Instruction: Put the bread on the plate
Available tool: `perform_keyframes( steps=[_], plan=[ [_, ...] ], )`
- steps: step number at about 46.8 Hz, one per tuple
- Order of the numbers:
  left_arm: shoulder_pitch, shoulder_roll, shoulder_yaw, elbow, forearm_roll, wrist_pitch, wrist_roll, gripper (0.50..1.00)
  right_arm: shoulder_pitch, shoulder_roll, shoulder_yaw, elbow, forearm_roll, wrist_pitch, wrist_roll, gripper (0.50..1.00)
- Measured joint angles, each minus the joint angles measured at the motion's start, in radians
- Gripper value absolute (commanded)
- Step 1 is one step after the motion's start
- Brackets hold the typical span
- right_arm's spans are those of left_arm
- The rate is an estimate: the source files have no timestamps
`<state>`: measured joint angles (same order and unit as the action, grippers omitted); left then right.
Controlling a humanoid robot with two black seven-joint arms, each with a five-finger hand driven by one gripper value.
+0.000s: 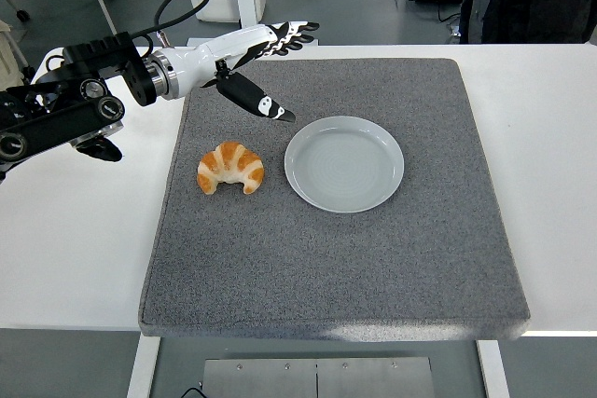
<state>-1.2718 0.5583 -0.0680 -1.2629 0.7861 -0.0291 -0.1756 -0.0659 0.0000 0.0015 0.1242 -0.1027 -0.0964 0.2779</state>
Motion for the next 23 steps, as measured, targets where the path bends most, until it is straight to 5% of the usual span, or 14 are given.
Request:
perform_keyframes(
  steps=[23],
  plan=[
    [0.016, 0.105, 0.056, -0.102, 0.180, 0.002, 0.001, 0.989, 0.000, 0.000, 0.000, 0.000, -0.001, 0.000, 0.000, 1.000]
  ],
)
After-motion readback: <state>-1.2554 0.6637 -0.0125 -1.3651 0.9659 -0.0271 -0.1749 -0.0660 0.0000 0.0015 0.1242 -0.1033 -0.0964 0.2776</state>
